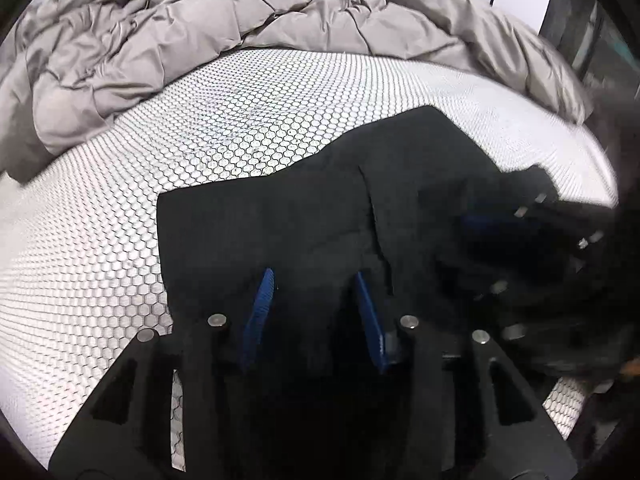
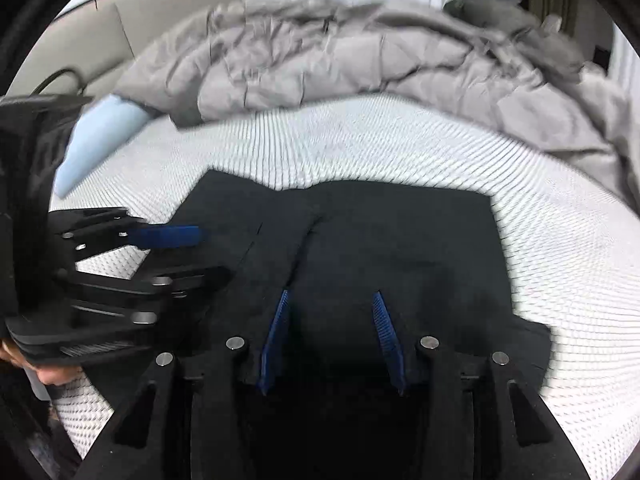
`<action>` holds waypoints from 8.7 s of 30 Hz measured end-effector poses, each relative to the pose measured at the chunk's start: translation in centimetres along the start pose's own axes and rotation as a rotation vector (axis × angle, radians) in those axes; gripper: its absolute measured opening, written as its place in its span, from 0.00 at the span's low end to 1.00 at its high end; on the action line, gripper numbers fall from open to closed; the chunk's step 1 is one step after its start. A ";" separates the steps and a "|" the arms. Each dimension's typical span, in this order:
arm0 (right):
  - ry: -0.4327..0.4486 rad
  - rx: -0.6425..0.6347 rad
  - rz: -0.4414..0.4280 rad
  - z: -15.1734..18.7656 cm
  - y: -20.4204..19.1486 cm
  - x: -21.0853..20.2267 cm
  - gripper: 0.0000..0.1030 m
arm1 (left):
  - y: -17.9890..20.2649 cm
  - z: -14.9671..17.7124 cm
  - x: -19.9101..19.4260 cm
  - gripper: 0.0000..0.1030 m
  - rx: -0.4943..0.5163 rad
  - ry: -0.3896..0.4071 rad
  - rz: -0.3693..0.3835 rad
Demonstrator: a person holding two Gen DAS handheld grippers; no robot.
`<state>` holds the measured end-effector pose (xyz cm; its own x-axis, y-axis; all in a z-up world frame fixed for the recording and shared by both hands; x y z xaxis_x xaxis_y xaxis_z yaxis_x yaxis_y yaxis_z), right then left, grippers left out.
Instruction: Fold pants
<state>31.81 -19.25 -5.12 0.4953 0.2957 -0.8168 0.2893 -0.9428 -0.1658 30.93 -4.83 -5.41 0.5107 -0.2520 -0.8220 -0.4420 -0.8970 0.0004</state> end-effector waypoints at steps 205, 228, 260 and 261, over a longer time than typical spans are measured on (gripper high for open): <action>-0.010 0.309 -0.469 7.3 9.5 -9.1 0.44 | 15.3 2.4 -2.5 0.40 0.146 0.035 0.092; -0.088 0.366 -0.407 10.0 12.0 -8.6 0.26 | 16.5 1.7 -1.4 0.42 0.192 0.023 0.124; -0.017 0.347 -0.558 8.6 8.3 -9.9 0.13 | 15.1 1.5 -3.8 0.46 0.132 0.073 0.204; -0.023 0.347 -0.538 8.8 8.6 -9.9 0.13 | 15.0 1.7 -3.4 0.46 0.130 0.057 0.206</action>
<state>22.19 -31.66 -3.39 0.3359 0.7417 -0.5806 0.2082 -0.6597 -0.7222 21.35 -16.81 -3.58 0.4393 -0.4478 -0.7788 -0.6299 -0.7716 0.0883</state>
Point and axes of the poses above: each gripper's, at about its wrist camera, not at the fingertips, and x roughly the way its jaws point, y to its right, z to its underside, the point moved 5 cm from there along x, roughly the way its jaws point, and after that the axes turned 10 degrees about x, right-handed, at the moved point
